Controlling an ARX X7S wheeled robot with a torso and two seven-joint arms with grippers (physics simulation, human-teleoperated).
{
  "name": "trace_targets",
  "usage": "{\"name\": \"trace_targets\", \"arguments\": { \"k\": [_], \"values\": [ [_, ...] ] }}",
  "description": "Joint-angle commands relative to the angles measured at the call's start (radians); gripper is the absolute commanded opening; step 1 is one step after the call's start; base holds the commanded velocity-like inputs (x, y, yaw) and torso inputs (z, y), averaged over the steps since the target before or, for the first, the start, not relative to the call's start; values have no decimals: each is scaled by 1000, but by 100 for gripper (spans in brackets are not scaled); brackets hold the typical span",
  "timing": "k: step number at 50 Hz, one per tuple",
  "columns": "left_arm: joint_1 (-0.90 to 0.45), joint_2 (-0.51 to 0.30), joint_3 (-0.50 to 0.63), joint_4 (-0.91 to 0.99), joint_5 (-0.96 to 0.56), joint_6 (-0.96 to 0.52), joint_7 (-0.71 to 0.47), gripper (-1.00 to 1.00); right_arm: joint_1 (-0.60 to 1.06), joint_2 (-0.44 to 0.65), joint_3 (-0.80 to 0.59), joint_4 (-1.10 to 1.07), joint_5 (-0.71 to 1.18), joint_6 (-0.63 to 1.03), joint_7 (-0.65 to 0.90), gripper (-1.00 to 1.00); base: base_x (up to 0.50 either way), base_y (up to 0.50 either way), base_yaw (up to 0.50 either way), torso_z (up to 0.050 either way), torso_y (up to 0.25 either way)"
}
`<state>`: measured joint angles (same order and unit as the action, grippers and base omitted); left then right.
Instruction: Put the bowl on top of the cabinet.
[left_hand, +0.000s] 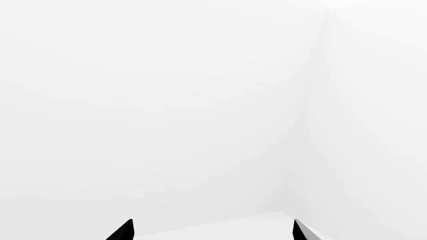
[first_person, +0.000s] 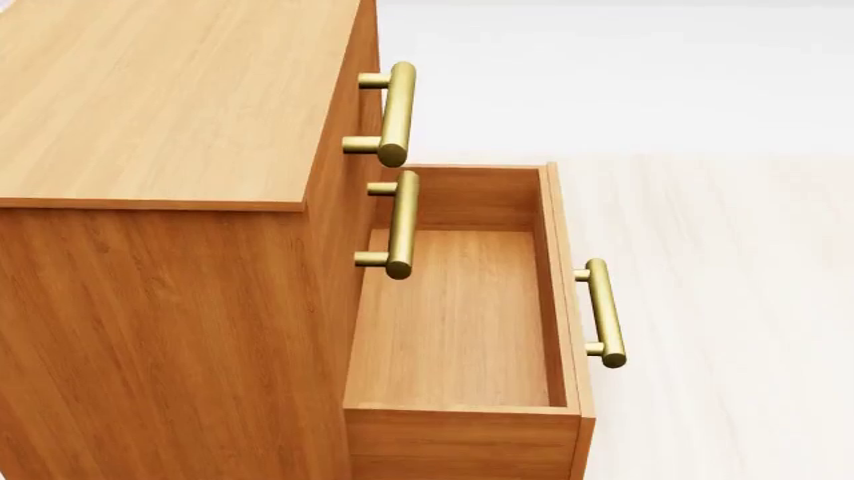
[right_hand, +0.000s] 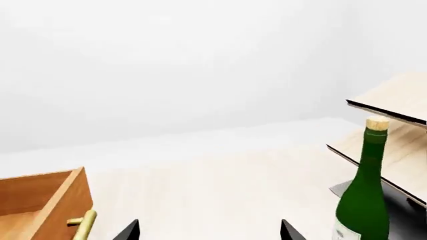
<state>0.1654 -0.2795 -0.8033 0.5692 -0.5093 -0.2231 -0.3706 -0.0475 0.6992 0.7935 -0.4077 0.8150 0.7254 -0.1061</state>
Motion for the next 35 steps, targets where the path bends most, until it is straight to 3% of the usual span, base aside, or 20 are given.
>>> {"name": "trace_targets", "arguments": {
  "k": [1, 6, 14, 35],
  "values": [
    [0, -2, 2, 0, -1, 0, -2, 100, 2, 210, -75, 98, 81, 180, -90, 100, 0, 0, 0, 0, 0],
    [0, -2, 3, -3, -1, 2, -2, 100, 3, 327, -234, 165, 96, 271, -165, 100, 0, 0, 0, 0, 0],
    [-1, -2, 2, -7, -4, 5, -2, 100, 6, 416, -338, 205, 109, 362, -190, 100, 0, 0, 0, 0, 0],
    [5, -3, 2, -3, -6, 5, -7, 100, 5, 472, -341, 222, 92, 373, -204, 100, 0, 0, 0, 0, 0]
  ]
}}
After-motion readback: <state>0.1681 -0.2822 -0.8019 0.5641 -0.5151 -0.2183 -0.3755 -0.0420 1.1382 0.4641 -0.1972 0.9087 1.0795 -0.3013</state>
